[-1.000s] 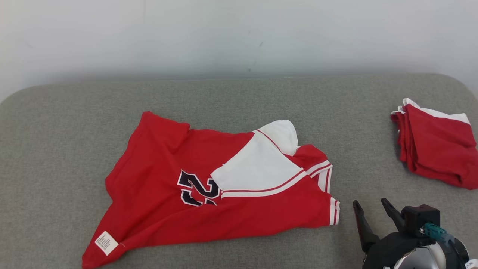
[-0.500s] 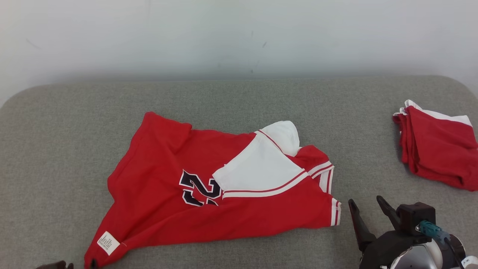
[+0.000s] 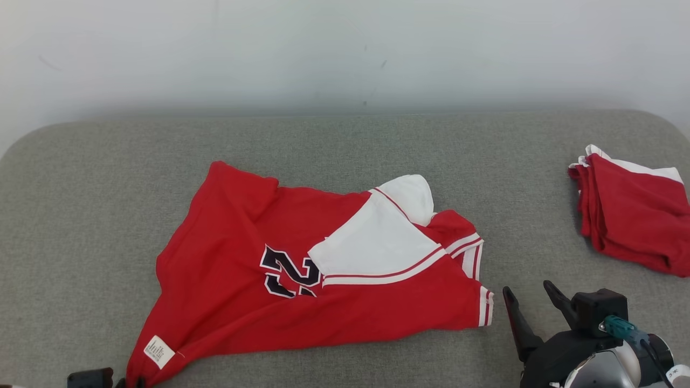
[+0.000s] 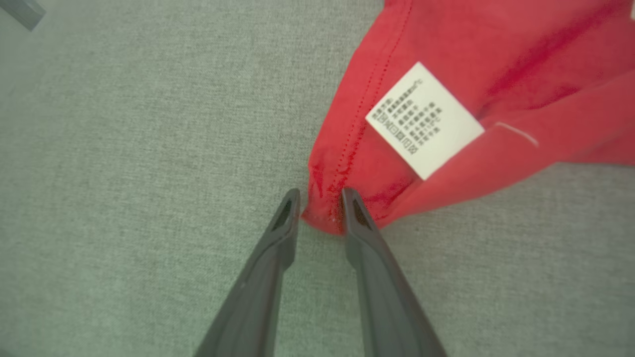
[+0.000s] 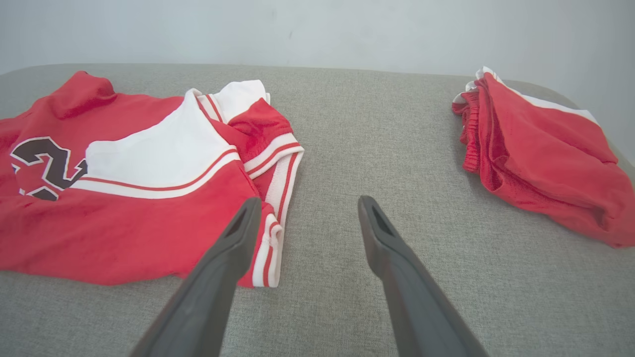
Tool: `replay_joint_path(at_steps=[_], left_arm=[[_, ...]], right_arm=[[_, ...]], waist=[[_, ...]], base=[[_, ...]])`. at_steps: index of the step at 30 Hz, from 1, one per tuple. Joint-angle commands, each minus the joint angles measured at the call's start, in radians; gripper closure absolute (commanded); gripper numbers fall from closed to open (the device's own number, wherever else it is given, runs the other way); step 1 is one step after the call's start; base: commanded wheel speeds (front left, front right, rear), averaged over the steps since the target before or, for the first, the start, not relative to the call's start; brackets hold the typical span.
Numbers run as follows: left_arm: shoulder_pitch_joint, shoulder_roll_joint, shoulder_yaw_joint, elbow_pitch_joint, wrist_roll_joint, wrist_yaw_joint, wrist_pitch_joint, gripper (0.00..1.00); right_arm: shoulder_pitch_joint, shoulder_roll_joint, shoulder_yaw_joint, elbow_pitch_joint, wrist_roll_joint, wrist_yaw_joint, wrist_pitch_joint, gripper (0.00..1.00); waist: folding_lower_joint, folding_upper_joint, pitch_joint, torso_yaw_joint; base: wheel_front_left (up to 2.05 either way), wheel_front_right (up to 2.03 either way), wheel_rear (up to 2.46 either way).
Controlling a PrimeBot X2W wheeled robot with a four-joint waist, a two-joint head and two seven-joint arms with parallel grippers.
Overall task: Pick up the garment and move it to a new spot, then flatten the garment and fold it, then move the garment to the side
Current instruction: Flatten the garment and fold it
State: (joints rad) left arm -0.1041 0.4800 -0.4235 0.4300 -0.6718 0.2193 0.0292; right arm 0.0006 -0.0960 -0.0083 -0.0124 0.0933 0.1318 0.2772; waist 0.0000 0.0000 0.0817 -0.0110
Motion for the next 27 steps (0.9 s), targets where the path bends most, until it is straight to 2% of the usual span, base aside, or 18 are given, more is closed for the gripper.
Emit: replay_joint_path(at_steps=[1,3,4,8,12,16,19,24,27], left_arm=[[-0.011,0.001,-0.006,0.012,0.006,-0.003,0.007,0.57],[-0.022,-0.003,-0.008,0.029,0.003,-0.003,0.014,0.8],[-0.026,-0.006,-0.006,0.037,-0.001,-0.002,0.015,1.0],[-0.039,-0.016,0.001,0.051,-0.012,-0.004,0.001,1.0],[-0.059,-0.033,-0.002,0.049,-0.014,-0.006,-0.014,1.0],[-0.098,-0.056,-0.018,0.048,-0.002,-0.016,-0.018,1.0],[-0.147,-0.081,-0.042,0.057,0.014,-0.028,-0.025,1.0],[-0.201,-0.115,-0.071,0.073,0.035,-0.046,-0.036,1.0],[-0.226,-0.131,-0.085,0.087,0.043,-0.054,-0.041,1.0]], right_arm=[[-0.001,-0.007,0.005,-0.002,-0.009,-0.002,0.003,0.0],[-0.011,-0.016,0.018,-0.005,-0.009,-0.002,0.01,0.0],[-0.021,-0.024,0.029,-0.007,-0.009,-0.002,0.012,0.0],[-0.095,-0.07,0.095,-0.016,0.014,-0.002,0.044,0.0],[-0.249,-0.129,0.185,0.026,0.061,-0.002,0.124,0.0],[-0.446,-0.174,0.296,0.137,0.122,-0.002,0.221,0.0],[-0.61,-0.19,0.384,0.284,0.194,-0.002,0.295,0.0],[-0.731,-0.203,0.471,0.442,0.245,-0.002,0.326,0.0],[-0.774,-0.206,0.49,0.517,0.259,-0.002,0.319,0.0]], waist=[[0.0,0.0,-0.001,0.003],[0.0,0.0,-0.001,0.005],[0.0,0.0,0.0,0.006],[0.0,0.0,0.01,0.007],[0.0,0.0,0.04,0.017],[0.0,0.0,0.079,0.047],[0.0,0.0,0.118,0.097],[0.0,0.0,0.153,0.15],[0.0,0.0,0.164,0.17]], base=[[0.0,0.0,0.0],[0.0,0.0,0.0],[0.0,0.0,0.0],[0.0,0.0,0.0],[0.0,0.0,0.0],[0.0,0.0,0.0],[0.0,0.0,0.0],[0.0,0.0,0.0],[0.0,0.0,0.0]])
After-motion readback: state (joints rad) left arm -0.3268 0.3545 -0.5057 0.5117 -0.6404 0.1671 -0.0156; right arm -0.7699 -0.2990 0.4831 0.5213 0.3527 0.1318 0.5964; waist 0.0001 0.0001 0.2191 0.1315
